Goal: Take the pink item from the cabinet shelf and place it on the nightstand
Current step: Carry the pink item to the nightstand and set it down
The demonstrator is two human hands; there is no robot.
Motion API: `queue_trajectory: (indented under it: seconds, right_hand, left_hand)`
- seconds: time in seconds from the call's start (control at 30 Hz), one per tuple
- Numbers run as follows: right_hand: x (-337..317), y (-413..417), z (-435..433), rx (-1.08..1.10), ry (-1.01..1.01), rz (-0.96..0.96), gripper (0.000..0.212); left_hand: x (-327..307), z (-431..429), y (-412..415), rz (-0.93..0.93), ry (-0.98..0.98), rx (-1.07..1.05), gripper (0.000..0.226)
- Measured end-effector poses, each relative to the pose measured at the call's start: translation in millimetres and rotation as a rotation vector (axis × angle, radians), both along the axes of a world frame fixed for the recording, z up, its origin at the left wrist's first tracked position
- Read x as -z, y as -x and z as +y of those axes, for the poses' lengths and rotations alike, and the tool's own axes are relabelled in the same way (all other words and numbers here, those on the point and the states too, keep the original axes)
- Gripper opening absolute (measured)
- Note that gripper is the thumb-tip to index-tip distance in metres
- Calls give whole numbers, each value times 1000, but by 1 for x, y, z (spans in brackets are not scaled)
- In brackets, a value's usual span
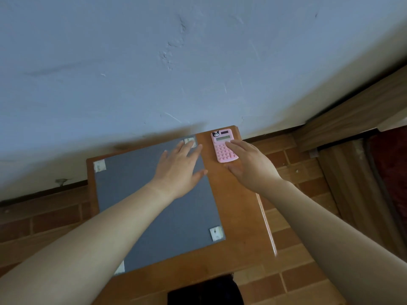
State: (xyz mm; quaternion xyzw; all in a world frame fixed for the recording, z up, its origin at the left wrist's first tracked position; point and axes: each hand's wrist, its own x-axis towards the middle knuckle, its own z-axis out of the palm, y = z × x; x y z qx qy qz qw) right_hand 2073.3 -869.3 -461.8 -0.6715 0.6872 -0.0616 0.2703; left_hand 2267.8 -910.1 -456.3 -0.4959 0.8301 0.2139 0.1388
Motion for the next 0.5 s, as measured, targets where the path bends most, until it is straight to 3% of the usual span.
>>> queue_trajectory:
  seconds: [0.23, 0.5]
  right_hand:
    - [-100, -10, 37, 64, 126, -82, 53]
    - [-225, -48, 106, 169, 137, -162, 58]
  left_hand:
    - [-104, 22, -21, 106, 39, -11, 66]
    - [-238, 66, -46, 213, 162, 47, 61]
